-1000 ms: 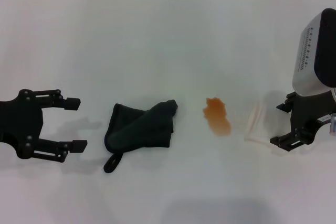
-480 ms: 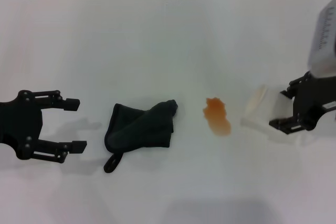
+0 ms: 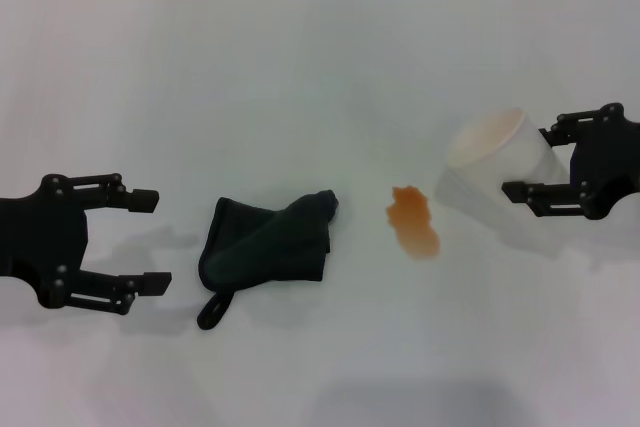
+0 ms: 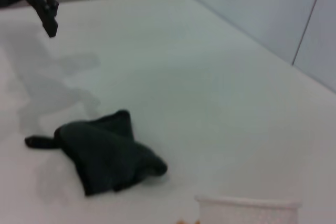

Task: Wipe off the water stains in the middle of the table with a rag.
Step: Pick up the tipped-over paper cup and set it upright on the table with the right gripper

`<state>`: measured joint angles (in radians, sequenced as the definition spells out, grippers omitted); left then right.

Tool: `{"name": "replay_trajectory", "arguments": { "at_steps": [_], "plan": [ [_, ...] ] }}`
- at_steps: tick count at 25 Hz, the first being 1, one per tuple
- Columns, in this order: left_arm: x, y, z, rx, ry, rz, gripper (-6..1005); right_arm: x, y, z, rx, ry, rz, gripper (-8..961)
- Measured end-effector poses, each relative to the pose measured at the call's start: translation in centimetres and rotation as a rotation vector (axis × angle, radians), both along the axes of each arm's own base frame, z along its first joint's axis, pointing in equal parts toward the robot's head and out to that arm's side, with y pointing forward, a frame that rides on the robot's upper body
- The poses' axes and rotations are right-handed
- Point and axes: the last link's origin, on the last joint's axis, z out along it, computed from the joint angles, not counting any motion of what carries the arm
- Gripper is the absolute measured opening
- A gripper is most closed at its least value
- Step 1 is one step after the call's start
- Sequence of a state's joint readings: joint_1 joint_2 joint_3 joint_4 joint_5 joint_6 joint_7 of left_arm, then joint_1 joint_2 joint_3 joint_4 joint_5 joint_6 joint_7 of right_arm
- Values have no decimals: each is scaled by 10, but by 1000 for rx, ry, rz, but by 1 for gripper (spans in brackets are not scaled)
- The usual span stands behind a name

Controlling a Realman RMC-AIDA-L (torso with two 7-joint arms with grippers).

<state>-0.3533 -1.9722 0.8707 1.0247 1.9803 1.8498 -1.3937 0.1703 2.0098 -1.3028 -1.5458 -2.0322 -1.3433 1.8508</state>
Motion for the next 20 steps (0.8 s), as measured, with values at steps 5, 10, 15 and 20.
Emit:
{"name": "replay_trajectory", "arguments": {
  "at_steps": [5,10,15,20],
  "plan": [
    [-1,0,-1,1,-3,1,821,21,4,-9,43,104,27,626],
    [0,2,-1,7,-2,0,819,39,14,-19,89,142,22,628],
    [2,4,-4,10,-6,-2,817,53,18,-30,119,165,25,630],
    [1,5,-6,11,-4,1,814,60,20,-34,183,214,47,631]
  ]
}}
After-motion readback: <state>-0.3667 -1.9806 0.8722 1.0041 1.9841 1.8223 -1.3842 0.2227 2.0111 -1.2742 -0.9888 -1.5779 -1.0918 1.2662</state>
